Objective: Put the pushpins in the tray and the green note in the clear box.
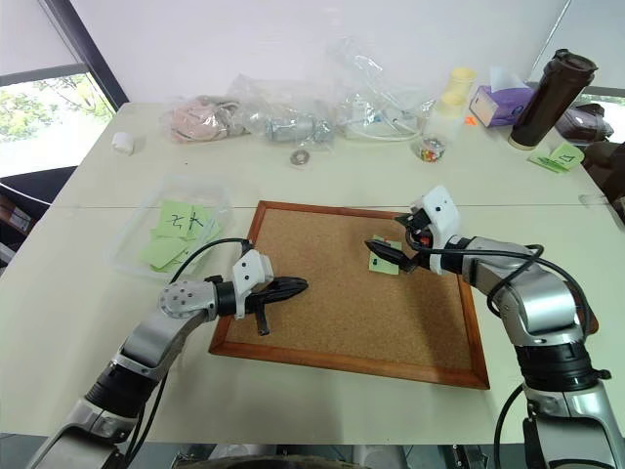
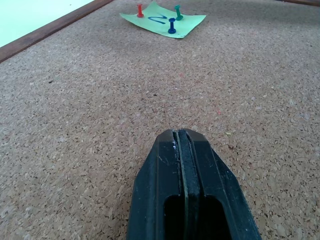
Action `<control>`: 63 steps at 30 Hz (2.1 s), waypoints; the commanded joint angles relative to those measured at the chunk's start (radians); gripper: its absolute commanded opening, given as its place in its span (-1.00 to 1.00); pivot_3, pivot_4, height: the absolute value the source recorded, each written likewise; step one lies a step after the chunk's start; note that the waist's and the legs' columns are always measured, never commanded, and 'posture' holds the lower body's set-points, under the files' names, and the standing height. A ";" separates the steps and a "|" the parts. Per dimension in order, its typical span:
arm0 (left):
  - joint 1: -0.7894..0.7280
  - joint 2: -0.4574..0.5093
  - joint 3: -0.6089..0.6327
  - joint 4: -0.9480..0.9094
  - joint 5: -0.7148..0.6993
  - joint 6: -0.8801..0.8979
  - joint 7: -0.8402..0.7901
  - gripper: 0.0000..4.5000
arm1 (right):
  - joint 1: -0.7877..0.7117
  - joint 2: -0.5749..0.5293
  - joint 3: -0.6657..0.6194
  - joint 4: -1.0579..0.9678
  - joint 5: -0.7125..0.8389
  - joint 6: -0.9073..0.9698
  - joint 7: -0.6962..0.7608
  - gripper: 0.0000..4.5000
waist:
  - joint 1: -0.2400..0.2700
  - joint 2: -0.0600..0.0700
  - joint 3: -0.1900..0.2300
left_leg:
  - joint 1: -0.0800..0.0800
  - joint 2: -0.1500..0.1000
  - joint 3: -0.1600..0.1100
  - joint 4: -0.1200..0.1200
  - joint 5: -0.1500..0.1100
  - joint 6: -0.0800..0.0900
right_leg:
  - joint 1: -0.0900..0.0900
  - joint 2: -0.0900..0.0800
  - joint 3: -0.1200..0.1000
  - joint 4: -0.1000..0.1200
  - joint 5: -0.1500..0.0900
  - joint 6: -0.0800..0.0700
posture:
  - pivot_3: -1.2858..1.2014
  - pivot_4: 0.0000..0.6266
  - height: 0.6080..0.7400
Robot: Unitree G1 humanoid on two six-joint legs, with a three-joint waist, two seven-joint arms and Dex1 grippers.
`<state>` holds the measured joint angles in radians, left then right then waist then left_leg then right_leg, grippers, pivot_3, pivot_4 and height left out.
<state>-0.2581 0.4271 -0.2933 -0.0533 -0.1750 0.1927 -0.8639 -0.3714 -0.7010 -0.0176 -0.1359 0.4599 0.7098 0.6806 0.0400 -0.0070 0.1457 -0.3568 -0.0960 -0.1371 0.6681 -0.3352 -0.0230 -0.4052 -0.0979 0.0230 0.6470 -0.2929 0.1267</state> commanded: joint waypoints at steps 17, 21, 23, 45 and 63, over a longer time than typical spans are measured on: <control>0.033 0.019 0.006 -0.055 0.018 0.076 0.036 -1.00 | -0.081 0.058 0.080 0.204 -0.205 -0.137 0.011 0.13 | -0.005 0.000 0.000 | 0.000 0.000 0.000 0.000 0.000 0.000 | -0.002 0.000 0.000 0.001 0.000 0.000 | 0.03 -0.52 1.00; 0.037 0.017 0.005 -0.058 0.018 0.077 0.040 -1.00 | -0.076 0.051 0.077 0.202 -0.217 -0.144 0.024 -0.79 | -0.006 0.000 0.000 | 0.000 0.000 0.000 0.000 0.000 0.000 | -0.002 0.000 0.000 0.001 0.000 0.000 | 0.03 -0.52 1.00; 0.036 0.016 0.005 -0.060 0.017 0.080 0.043 -1.00 | -0.069 0.041 0.078 0.189 -0.222 -0.142 0.037 -0.97 | -0.006 0.000 0.000 | 0.000 0.000 0.000 0.000 0.000 0.000 | -0.001 0.000 0.000 0.001 0.000 0.000 | 0.03 -0.52 1.00; 0.038 -0.004 -0.031 -0.097 0.015 0.130 0.045 -1.00 | 0.260 -0.112 -0.681 -0.166 0.007 0.194 -0.061 -0.97 | 0.002 0.002 -0.001 | -0.001 0.000 0.000 -0.002 0.000 0.000 | -0.002 0.000 0.001 0.000 0.000 0.000 | 0.03 -0.52 1.00; 0.049 -0.041 -0.046 -0.118 0.031 0.140 0.058 -1.00 | 0.583 -0.044 -0.752 -0.045 -0.003 0.102 -0.051 -0.97 | 0.001 0.006 -0.003 | 0.001 0.000 0.001 -0.001 0.000 0.001 | 0.001 0.000 0.002 -0.001 0.000 0.000 | 0.03 -0.52 1.00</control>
<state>-0.2212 0.3897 -0.3041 -0.1602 -0.1543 0.3247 -0.8010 0.2031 -0.7493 -0.7674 -0.1887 0.4714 0.8430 0.6358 0.0409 -0.0005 0.1425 -0.3559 -0.0961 -0.1358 0.6667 -0.3356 -0.0223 -0.4044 -0.0980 0.0251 0.6464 -0.2930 0.1268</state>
